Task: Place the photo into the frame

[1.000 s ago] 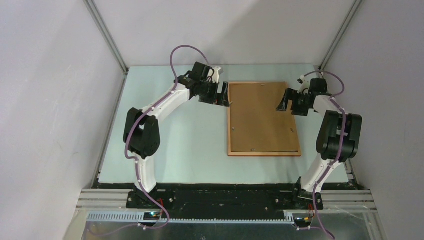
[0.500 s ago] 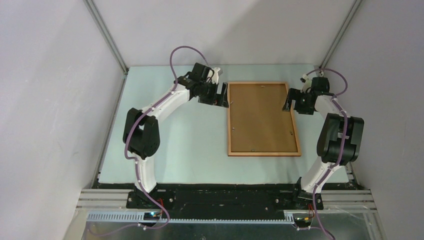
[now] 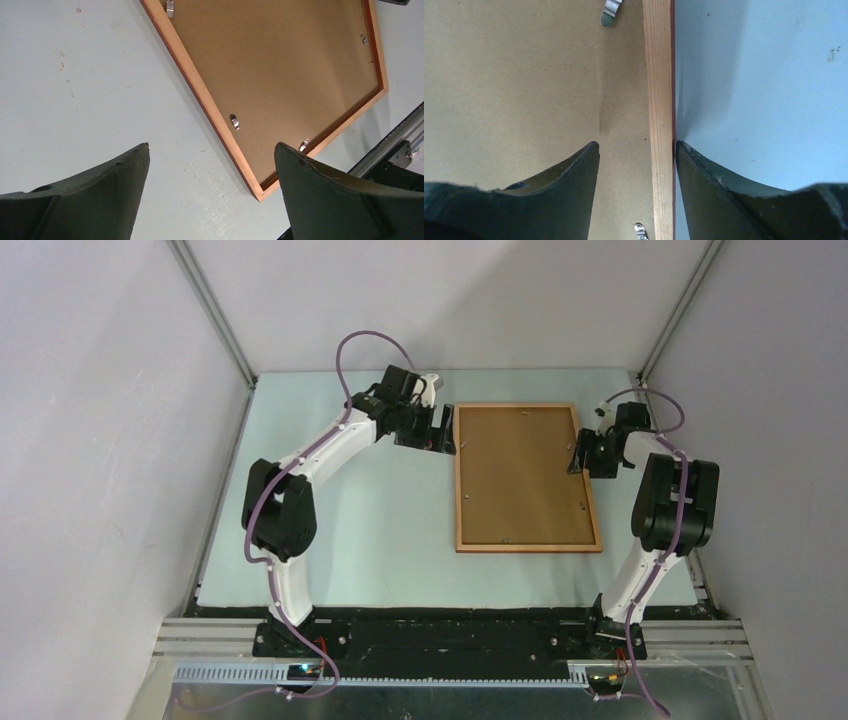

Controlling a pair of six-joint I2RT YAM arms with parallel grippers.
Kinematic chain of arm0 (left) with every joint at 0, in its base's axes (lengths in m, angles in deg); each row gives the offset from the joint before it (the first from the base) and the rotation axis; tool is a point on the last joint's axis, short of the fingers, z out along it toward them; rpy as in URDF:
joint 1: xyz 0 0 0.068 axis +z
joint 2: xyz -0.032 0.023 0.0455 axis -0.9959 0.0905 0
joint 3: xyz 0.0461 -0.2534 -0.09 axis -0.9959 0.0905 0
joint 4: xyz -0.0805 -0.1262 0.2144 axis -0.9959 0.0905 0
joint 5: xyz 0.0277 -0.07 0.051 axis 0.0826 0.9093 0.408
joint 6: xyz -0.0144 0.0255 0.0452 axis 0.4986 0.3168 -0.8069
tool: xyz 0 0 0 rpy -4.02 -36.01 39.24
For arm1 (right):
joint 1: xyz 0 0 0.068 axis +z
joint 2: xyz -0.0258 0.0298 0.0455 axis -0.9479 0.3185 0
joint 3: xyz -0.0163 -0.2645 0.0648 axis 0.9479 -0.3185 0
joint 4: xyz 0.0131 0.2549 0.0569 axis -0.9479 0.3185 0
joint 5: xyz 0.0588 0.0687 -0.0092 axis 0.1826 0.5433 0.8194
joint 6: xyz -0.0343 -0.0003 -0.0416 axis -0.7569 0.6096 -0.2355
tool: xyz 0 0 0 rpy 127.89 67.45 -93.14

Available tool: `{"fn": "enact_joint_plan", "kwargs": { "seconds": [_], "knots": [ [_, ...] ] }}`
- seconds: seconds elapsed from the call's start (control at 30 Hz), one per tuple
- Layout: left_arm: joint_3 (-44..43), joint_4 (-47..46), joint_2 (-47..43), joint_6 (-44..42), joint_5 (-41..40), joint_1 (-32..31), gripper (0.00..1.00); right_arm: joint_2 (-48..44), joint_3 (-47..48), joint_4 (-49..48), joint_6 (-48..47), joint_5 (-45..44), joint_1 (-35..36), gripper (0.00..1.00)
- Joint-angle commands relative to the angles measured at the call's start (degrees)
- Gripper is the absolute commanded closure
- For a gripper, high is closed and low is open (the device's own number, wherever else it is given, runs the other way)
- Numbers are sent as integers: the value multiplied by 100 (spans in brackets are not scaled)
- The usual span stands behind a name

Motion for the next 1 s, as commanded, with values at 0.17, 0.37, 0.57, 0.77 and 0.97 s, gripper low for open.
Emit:
{"fn": "enact_joint_plan", "kwargs": {
  "seconds": [0.17, 0.37, 0.57, 0.77, 0.97],
  "knots": [
    [44, -99, -328, -18, -114, 43, 2, 203, 314, -24, -11, -112, -44, 60],
    [109, -106, -347, -80, -212, 43, 2, 255, 342, 28, 42, -138, -52, 76],
    [253, -102, -364, -62, -501, 48, 2, 309, 355, 114, 326, -181, -67, 90],
    [408, -95, -368, -206, -652, 113, 2, 288, 392, 380, 505, -216, 35, 99],
    [584, -107, -465, -369, -773, 164, 2, 156, 378, 455, 554, -189, 174, 100]
  ]
}}
